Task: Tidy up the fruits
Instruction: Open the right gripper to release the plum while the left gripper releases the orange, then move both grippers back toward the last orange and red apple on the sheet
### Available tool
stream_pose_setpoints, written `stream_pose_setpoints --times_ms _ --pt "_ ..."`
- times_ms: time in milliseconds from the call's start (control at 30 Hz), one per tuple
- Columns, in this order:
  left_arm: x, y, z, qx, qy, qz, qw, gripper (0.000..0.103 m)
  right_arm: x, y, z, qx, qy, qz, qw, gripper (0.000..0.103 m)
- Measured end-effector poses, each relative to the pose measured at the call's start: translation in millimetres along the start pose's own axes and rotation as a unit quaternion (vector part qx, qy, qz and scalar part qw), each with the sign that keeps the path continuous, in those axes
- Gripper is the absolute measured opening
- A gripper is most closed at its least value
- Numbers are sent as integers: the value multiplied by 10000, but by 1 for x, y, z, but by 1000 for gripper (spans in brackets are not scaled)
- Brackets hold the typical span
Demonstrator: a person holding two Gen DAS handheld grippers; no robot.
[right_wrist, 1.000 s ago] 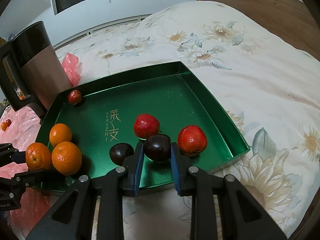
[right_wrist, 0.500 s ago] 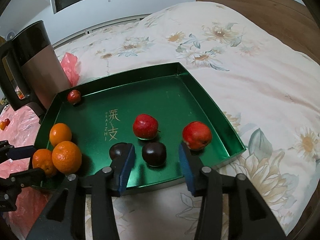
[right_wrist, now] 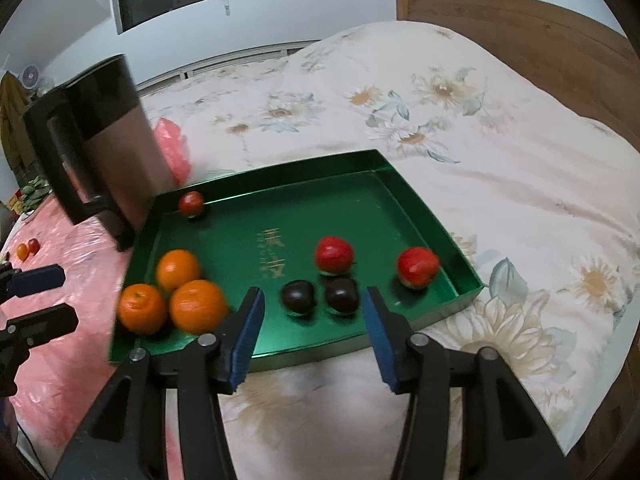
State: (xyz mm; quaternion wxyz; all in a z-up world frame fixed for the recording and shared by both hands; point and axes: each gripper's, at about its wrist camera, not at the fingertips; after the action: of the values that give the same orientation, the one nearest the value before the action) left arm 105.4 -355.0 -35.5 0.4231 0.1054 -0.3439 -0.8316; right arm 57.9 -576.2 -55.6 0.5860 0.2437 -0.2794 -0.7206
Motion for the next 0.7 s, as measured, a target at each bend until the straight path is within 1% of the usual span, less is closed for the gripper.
stream_pose_setpoints --times_ms 133,200,233,300,500,567,700 --pt "-11 -8 18 72 70 104 9999 57 -21 -3 13 -24 48 40 10000 94" --pt "-17 -14 27 98 136 164 9997 58 -29 -6 18 -32 70 48 10000 102" --pt "-21 -18 32 108 186 206 9996 59 -36 -8 22 -28 79 70 9999 103" --pt "-27 -25 41 128 255 248 9993 60 -44 -10 28 -17 109 91 9999 103" --pt "-47 -47 69 215 534 442 9974 67 -78 -17 48 10 214 173 9996 103" --pt "-55 -55 79 233 593 533 9965 72 -89 -21 54 4 268 166 9995 103" --pt "-65 -70 98 330 714 628 9949 73 -111 -29 64 -15 376 163 9992 103"
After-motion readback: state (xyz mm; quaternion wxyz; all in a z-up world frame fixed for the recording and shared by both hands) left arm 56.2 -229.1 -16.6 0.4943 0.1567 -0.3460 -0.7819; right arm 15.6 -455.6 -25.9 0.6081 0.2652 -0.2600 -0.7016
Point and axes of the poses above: each gripper's, at about its wrist camera, not at the fingertips, and z roughly against the way its jaws point, x to its right, y to its top, and after that the axes turned 2 degrees about z, right-handed
